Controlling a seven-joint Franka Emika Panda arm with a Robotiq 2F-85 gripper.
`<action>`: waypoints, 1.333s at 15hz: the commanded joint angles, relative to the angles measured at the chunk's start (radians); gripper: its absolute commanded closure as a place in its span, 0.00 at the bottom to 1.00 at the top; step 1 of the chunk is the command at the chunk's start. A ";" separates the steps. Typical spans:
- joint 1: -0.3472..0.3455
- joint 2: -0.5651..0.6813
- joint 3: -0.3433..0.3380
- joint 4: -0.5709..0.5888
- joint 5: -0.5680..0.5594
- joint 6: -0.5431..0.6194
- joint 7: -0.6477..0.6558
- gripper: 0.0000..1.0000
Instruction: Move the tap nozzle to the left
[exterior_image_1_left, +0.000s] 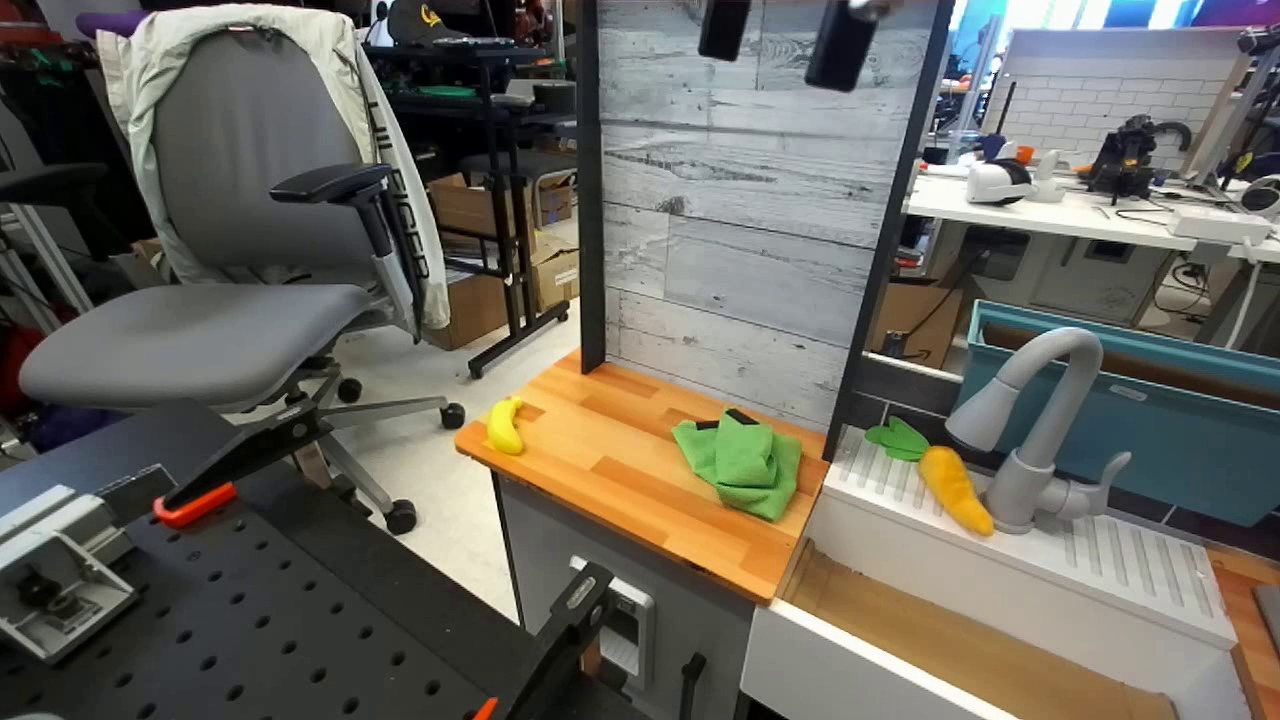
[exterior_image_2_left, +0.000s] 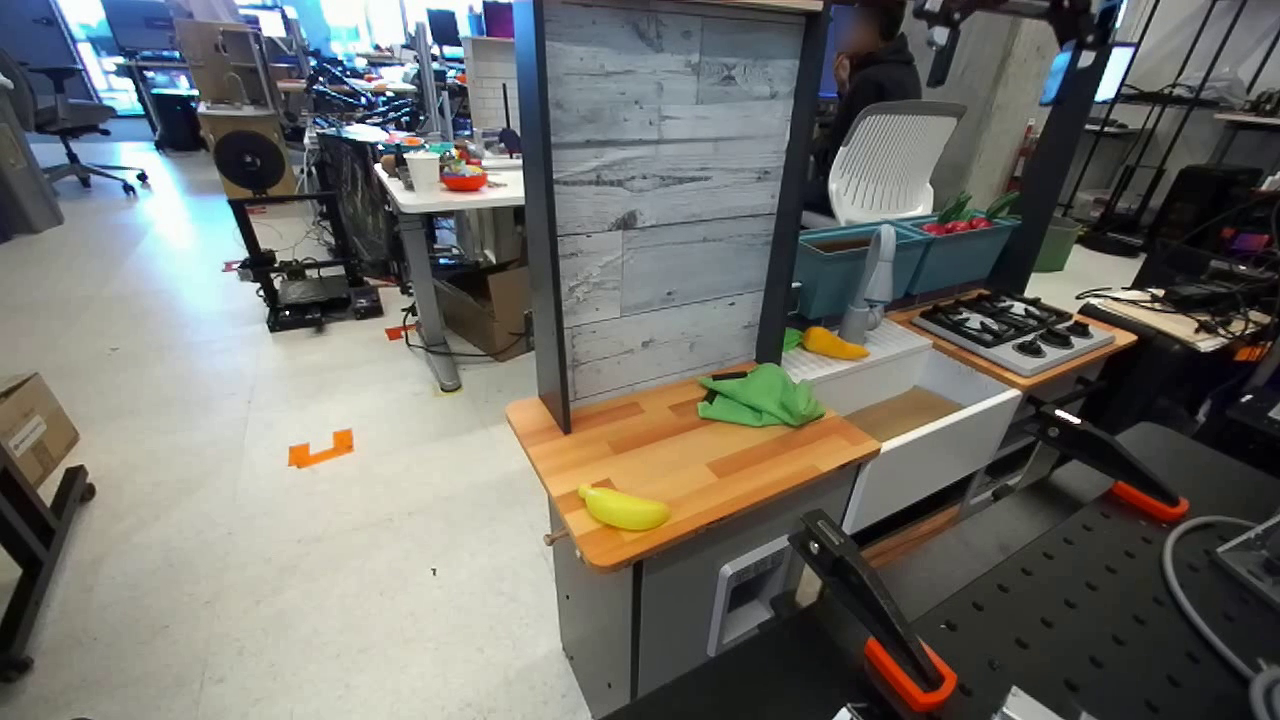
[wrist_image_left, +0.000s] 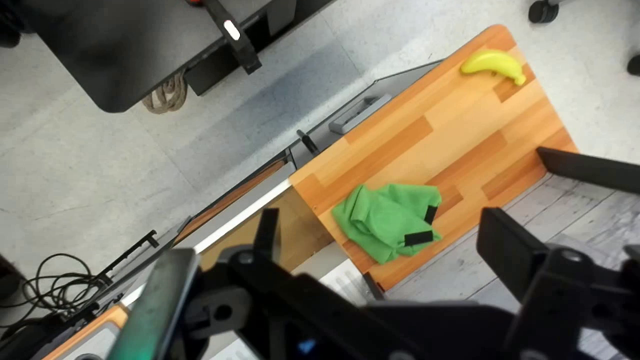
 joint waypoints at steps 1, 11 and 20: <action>-0.024 0.157 -0.031 0.134 -0.003 0.046 -0.015 0.00; -0.086 0.503 -0.040 0.369 0.063 0.266 0.005 0.00; -0.124 0.730 -0.036 0.618 0.109 0.257 0.070 0.00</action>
